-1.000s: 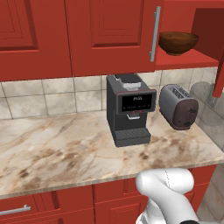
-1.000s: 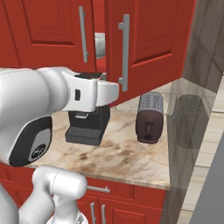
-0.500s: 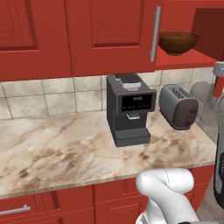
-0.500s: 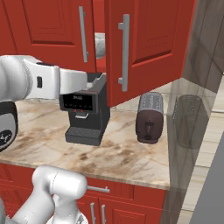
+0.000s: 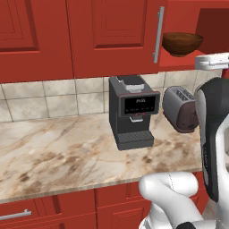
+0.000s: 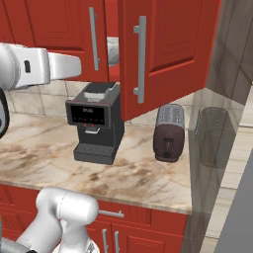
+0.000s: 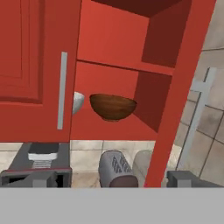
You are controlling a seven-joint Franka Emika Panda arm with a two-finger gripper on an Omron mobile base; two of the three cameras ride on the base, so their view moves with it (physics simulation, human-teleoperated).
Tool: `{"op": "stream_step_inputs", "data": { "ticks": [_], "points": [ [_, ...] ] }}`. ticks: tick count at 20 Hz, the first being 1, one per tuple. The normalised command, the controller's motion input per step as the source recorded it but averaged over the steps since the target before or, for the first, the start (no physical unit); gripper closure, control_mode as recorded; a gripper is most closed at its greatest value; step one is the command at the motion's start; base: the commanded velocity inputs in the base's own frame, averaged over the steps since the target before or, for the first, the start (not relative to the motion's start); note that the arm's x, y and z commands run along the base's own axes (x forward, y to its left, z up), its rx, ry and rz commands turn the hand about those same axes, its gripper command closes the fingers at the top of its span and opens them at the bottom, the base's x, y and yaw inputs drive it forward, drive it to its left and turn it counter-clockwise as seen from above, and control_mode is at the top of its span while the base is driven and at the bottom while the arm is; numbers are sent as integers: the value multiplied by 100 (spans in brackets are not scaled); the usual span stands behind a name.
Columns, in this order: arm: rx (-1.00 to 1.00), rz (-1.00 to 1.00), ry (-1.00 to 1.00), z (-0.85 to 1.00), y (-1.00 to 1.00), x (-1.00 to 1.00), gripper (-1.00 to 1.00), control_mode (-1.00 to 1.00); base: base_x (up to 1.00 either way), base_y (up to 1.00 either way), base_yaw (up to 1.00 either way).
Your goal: Move the bowls from the cabinet to the plates on the dining table.
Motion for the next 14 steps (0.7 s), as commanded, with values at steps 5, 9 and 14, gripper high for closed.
{"op": "stream_step_inputs", "data": {
  "ticks": [5, 9, 14],
  "points": [
    [-13, 0, 10, 0, 0, 52, -100, -100, 0, 0, 0],
    [-11, 0, 17, 0, 0, 33, -100, -100, 0, 0, 0],
    [-13, 0, 22, 0, 0, 2, -100, -100, 0, 0, 0]
  ]
}}
